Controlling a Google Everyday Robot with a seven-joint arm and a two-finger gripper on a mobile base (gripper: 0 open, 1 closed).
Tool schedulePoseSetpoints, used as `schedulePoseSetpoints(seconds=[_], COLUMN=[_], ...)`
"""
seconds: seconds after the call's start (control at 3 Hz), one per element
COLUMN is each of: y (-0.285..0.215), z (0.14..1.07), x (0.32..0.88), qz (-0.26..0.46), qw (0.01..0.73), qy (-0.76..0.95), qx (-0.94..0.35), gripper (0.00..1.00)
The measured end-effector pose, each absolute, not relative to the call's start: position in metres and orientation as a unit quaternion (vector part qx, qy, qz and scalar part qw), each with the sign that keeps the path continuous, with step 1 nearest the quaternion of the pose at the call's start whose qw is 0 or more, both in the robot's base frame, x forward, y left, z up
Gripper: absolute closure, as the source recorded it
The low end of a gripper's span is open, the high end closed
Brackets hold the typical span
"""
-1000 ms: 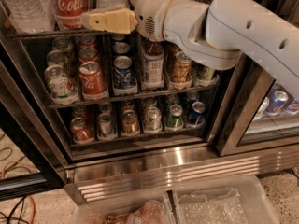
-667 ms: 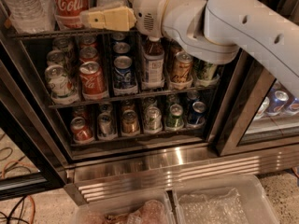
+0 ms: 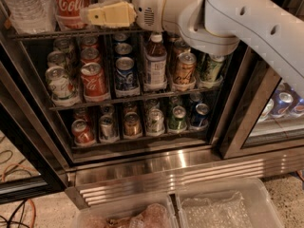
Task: Pick water bottle from top shelf of fridge
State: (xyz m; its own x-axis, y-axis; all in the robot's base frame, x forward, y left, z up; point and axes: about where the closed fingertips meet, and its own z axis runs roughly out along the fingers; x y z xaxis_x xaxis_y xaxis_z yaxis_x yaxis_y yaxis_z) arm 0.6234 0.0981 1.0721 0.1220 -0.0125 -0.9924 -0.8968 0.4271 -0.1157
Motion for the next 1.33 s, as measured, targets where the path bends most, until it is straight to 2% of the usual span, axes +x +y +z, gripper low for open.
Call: schedulePoseSetpoints(seconds=[0.33,1.33], y=[0.1017,0.1006], z=[1.0696,1.0668], x=[0.6245,0.6248], qz=[0.351,0.350], qw=[0.625,0.620], qy=[0.564,0.571], qx=[-0.410,-0.409], gripper=[0.25,0.94])
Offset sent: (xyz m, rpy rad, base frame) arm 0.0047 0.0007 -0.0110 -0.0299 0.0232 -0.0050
